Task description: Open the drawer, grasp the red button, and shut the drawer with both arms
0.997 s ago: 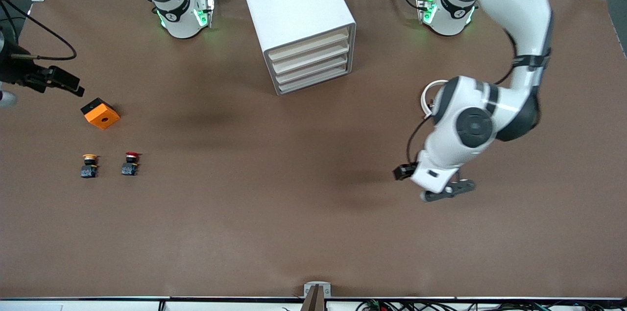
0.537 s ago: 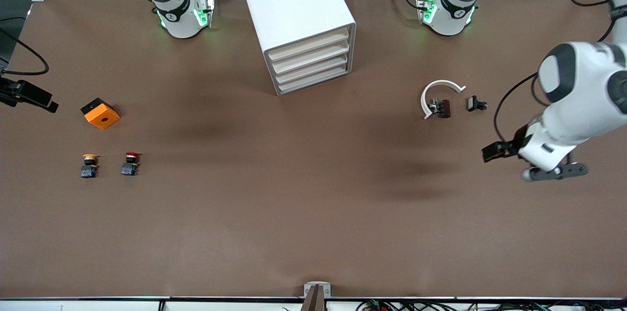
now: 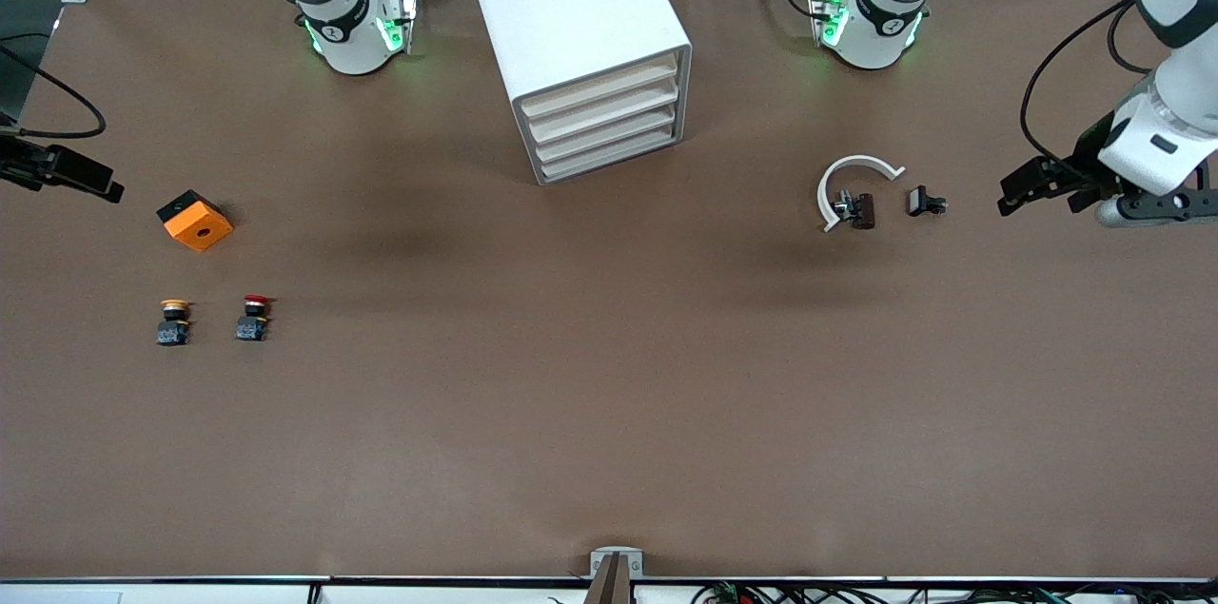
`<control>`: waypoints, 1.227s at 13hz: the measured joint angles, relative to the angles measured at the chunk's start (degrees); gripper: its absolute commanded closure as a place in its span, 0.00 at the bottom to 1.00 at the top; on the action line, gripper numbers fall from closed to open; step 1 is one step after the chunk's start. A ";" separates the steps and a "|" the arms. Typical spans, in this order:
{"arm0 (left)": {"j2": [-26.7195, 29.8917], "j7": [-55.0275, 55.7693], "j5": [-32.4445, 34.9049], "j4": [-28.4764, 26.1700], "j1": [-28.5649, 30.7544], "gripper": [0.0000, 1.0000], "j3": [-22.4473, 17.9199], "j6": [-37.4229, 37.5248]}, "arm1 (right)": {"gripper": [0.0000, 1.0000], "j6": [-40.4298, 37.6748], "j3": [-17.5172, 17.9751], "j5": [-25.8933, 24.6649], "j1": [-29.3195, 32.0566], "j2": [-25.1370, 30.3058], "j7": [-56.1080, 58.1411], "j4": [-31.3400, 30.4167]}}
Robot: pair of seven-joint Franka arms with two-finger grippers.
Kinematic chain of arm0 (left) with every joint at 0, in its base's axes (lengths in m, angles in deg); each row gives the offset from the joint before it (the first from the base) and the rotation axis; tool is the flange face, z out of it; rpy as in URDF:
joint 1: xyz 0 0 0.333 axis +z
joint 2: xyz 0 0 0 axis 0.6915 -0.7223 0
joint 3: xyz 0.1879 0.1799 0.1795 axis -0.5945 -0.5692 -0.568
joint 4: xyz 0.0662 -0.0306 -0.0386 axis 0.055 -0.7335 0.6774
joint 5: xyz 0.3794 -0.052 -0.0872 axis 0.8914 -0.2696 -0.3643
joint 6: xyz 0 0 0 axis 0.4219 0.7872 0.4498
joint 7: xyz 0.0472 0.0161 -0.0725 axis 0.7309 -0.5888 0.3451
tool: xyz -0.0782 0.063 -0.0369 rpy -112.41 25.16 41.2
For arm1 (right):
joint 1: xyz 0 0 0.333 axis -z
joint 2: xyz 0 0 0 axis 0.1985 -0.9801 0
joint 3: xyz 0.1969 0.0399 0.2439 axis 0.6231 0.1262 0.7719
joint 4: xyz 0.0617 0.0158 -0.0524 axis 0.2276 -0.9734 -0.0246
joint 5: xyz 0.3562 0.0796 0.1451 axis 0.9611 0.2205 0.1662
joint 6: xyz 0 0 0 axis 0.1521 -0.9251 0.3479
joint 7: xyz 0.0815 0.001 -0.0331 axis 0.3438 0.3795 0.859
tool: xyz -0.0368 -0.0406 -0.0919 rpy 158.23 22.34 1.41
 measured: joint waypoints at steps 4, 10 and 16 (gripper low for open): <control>0.58 0.01 0.00 4.39 0.12 0.00 0.08 5.38 | 0.00 0.17 0.52 0.00 -0.33 -0.03 0.01 0.78; 1.79 0.10 -0.05 10.60 0.96 0.00 1.19 10.70 | 0.00 -8.28 0.76 0.29 -0.39 0.69 -0.01 9.65; 1.47 0.30 -0.04 14.56 0.82 0.00 2.40 14.28 | 0.00 -5.99 1.28 0.38 -0.34 0.21 -0.01 8.08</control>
